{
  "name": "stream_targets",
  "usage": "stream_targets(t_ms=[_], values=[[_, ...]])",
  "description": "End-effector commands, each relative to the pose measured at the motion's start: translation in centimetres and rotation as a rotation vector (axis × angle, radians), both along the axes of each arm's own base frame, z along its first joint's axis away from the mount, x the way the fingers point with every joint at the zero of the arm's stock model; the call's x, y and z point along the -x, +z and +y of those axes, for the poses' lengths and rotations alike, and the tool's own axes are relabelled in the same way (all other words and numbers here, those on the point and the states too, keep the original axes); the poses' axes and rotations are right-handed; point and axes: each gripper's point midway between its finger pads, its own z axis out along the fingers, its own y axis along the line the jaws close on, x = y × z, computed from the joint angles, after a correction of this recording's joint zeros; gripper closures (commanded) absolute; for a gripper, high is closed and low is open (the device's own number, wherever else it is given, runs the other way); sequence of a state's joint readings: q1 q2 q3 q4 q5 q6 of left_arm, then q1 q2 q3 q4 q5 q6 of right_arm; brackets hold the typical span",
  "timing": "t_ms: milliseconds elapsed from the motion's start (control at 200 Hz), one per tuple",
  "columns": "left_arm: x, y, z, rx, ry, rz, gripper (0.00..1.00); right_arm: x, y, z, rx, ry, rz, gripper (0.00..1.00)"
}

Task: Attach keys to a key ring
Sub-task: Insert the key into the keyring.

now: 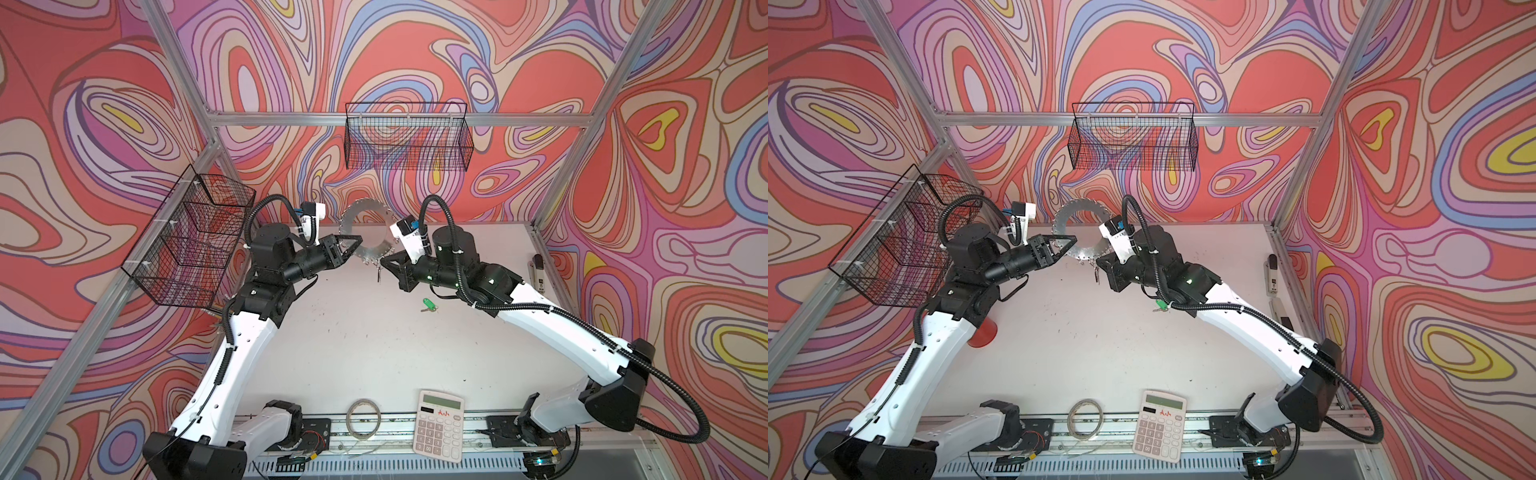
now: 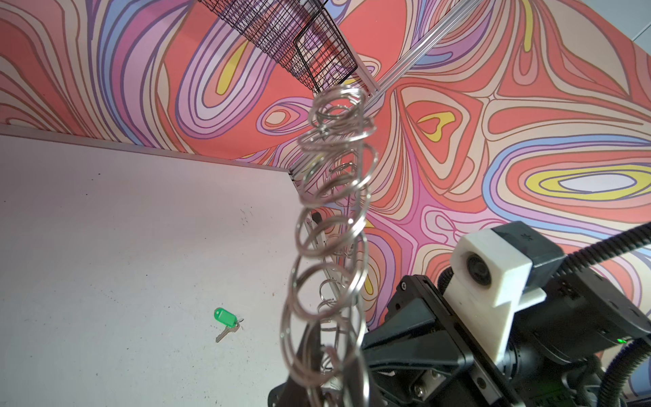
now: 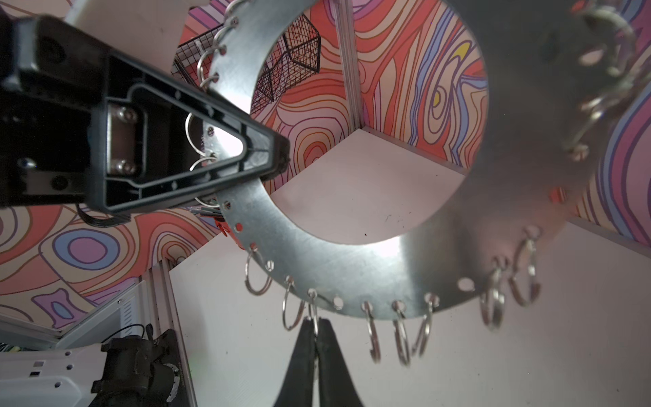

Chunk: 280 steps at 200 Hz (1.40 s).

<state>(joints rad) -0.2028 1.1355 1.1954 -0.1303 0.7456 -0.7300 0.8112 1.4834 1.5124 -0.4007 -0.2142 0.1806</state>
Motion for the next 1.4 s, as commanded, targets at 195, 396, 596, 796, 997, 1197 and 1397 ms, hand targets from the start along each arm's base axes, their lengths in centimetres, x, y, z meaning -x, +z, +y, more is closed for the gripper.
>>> stream_targets(t_ms=[195,396,596,796,997,1197,1397], values=[[-0.7,-1.2,-1.8,0.090,-0.128,0.060,0.96,2.7,-6.3,0.9,0.121,0.083,0.328,1.00],[-0.5,-2.4,-2.2,0.116,-0.172,0.129,0.79,2.9,-7.0,1.4,0.098,0.079,0.414,1.00],[-0.2,-5.1,-2.0,0.112,-0.175,0.217,0.59,2.2,-7.7,1.5,0.075,0.032,0.487,1.00],[0.6,-7.8,-1.5,0.071,-0.186,0.310,0.56,0.7,-8.4,0.6,0.036,-0.048,0.563,1.00],[2.4,-8.9,-1.0,0.016,-0.209,0.352,0.59,-0.2,-9.9,0.0,0.029,-0.104,0.638,1.00],[4.6,-8.6,-0.6,-0.056,-0.231,0.340,0.62,-1.7,-11.9,-1.2,0.060,-0.189,0.711,1.00],[6.3,-7.4,-0.9,-0.084,-0.241,0.301,0.62,-3.2,-13.0,-2.6,0.075,-0.277,0.770,1.00]])
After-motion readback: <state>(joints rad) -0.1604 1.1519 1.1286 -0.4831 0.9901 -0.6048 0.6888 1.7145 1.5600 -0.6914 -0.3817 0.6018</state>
